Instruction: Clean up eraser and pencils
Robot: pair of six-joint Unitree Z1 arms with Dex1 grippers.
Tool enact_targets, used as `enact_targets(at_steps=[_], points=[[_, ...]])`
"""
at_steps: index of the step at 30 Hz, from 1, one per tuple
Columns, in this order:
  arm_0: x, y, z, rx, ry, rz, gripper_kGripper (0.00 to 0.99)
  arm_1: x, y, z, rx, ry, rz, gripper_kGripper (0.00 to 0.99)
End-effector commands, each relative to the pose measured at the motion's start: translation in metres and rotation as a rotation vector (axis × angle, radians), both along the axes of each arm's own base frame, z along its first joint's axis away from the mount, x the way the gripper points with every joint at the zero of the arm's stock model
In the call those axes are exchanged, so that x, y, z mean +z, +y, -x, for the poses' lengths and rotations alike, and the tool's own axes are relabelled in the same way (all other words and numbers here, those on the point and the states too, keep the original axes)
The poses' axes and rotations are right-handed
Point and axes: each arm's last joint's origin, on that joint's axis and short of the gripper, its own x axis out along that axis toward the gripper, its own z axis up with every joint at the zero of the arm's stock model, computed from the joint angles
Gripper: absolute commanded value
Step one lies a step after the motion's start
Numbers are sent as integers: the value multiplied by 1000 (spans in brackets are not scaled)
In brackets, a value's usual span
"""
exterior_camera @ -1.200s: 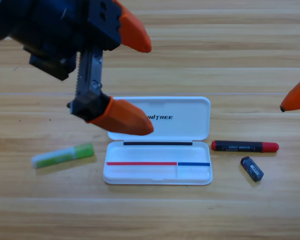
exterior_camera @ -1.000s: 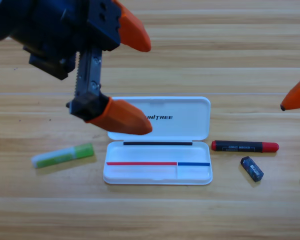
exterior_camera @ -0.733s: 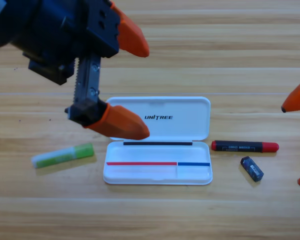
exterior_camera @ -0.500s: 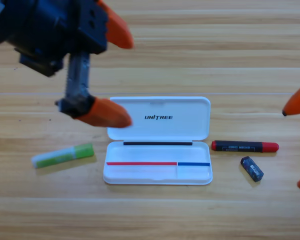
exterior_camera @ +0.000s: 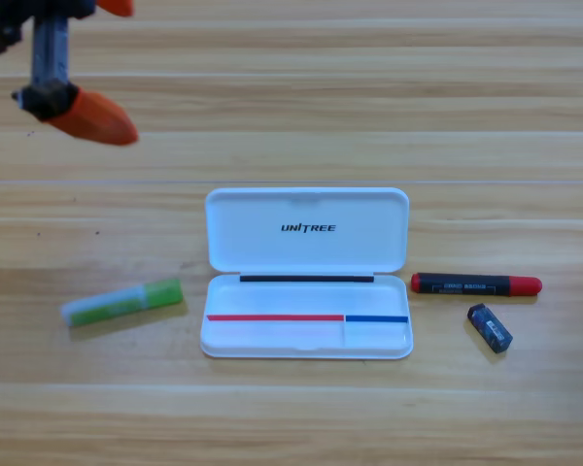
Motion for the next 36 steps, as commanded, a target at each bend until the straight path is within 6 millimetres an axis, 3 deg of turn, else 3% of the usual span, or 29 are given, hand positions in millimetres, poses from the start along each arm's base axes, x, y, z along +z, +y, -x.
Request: enact_targets(at_steps=[1,7,14,22,36], points=[[-19,13,-43,111,33,-94,983,-64,39,-49,-64,165,231,986],[-41,20,-79,161,78,-167,974,-102,77,-82,-88,273,288,985],[-63,17,-96,160,144,-212,962,-132,98,-104,-110,306,354,980],[-88,9,-103,125,274,-243,956,-154,102,-115,-132,351,392,948],[-98,7,-101,100,337,-228,946,-178,97,-130,-182,421,410,933]])
